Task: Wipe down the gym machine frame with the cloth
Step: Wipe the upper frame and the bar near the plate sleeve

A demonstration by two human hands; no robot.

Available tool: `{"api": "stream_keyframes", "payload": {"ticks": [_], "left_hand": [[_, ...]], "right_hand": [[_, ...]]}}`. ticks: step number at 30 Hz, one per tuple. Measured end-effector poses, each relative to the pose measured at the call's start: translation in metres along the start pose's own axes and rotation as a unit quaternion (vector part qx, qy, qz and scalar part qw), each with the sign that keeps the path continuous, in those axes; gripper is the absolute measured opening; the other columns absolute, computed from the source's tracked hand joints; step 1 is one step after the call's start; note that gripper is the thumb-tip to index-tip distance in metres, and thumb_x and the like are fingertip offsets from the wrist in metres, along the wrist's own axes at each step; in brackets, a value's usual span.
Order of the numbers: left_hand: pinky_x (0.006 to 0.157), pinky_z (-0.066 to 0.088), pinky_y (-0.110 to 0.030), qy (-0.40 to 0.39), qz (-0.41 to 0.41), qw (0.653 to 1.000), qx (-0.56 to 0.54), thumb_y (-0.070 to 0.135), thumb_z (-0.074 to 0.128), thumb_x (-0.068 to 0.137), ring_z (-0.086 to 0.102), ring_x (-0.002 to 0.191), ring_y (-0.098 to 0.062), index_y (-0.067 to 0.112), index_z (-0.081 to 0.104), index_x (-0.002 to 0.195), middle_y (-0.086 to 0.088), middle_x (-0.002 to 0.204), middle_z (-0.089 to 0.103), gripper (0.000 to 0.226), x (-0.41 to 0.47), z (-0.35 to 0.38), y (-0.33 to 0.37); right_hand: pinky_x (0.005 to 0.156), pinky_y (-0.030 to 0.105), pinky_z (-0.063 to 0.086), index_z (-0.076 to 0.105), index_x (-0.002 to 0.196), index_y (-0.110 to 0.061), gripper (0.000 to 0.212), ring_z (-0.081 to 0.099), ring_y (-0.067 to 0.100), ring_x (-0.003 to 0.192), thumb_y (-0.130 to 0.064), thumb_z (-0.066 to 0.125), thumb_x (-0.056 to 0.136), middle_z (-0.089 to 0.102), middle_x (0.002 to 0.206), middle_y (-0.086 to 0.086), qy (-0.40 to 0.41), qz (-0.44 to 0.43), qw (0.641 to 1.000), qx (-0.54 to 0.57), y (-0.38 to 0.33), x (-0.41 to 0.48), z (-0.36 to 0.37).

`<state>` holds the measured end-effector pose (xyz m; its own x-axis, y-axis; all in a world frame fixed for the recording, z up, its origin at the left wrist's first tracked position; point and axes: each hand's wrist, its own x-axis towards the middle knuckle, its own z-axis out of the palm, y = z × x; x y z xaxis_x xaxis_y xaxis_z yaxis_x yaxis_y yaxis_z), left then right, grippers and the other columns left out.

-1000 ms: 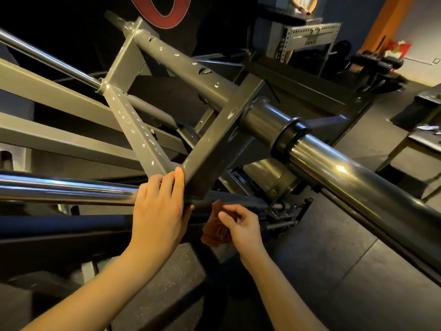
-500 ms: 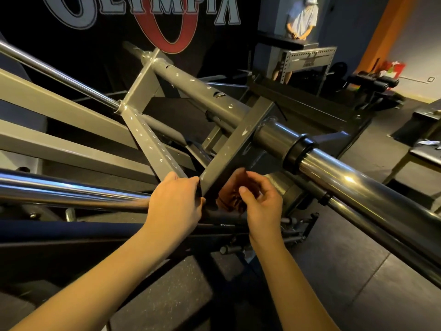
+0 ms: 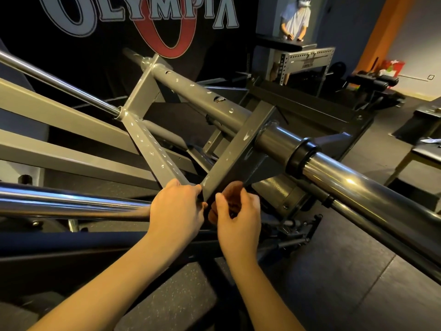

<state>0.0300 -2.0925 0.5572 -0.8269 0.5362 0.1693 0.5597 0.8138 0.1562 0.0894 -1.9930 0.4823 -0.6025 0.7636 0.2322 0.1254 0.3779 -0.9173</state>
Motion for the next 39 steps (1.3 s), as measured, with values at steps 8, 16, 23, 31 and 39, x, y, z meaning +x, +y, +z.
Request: {"api": "stream_keyframes", "payload": {"ticks": [8, 16, 23, 31, 39], "left_hand": [[0.089, 0.051, -0.03, -0.01, -0.008, 1.0, -0.003, 0.046, 0.059, 0.099, 0.058, 0.105, -0.015, 0.032, 0.054, 0.142, 0.003, 0.108, 0.048, 0.045, 0.003, 0.0, -0.003], [0.083, 0.047, -0.027, 0.054, 0.021, 0.998, -0.03, 0.048, 0.06, 0.097, 0.054, 0.101, -0.013, 0.035, 0.058, 0.134, 0.006, 0.099, 0.051, 0.038, 0.004, 0.005, 0.0], [0.093, 0.042, -0.029, 0.107, 0.023, 0.977, -0.185, 0.042, 0.071, 0.092, 0.057, 0.115, -0.015, 0.029, 0.065, 0.135, 0.003, 0.117, 0.069, 0.045, 0.034, 0.006, 0.007], [0.09, 0.049, -0.031, 0.069, 0.018, 0.97, -0.231, 0.041, 0.079, 0.086, 0.064, 0.105, -0.014, 0.024, 0.072, 0.126, 0.003, 0.111, 0.074, 0.044, 0.048, 0.005, 0.0], [0.093, 0.051, -0.037, 0.073, 0.017, 0.968, -0.238, 0.042, 0.077, 0.086, 0.062, 0.108, -0.014, 0.027, 0.073, 0.124, 0.006, 0.109, 0.072, 0.041, 0.049, 0.012, -0.003]], "right_hand": [[0.086, 0.01, 0.043, 0.051, 0.107, -0.047, 0.034, 0.053, -0.01, 0.104, -0.02, 0.068, 0.095, 0.054, 0.108, -0.027, -0.012, 0.048, 0.997, 0.067, 0.003, 0.009, -0.008], [0.103, 0.036, 0.052, 0.061, 0.112, -0.034, 0.021, 0.058, 0.002, 0.109, -0.022, 0.068, 0.096, 0.061, 0.112, -0.016, 0.009, 0.1, 0.991, 0.091, 0.015, 0.01, -0.006], [0.099, 0.031, 0.052, 0.066, 0.115, -0.031, 0.019, 0.061, 0.003, 0.109, -0.026, 0.067, 0.097, 0.067, 0.113, -0.013, 0.063, 0.072, 0.983, 0.158, -0.006, 0.036, -0.012], [0.096, 0.029, 0.052, 0.064, 0.104, -0.04, 0.019, 0.063, 0.001, 0.104, -0.023, 0.067, 0.096, 0.068, 0.108, -0.014, 0.089, 0.092, 0.969, 0.212, -0.018, 0.048, -0.014], [0.097, 0.039, 0.055, 0.067, 0.105, -0.034, 0.013, 0.065, 0.008, 0.106, -0.024, 0.066, 0.097, 0.069, 0.107, -0.011, 0.114, 0.129, 0.946, 0.276, -0.024, 0.051, -0.008]]}}
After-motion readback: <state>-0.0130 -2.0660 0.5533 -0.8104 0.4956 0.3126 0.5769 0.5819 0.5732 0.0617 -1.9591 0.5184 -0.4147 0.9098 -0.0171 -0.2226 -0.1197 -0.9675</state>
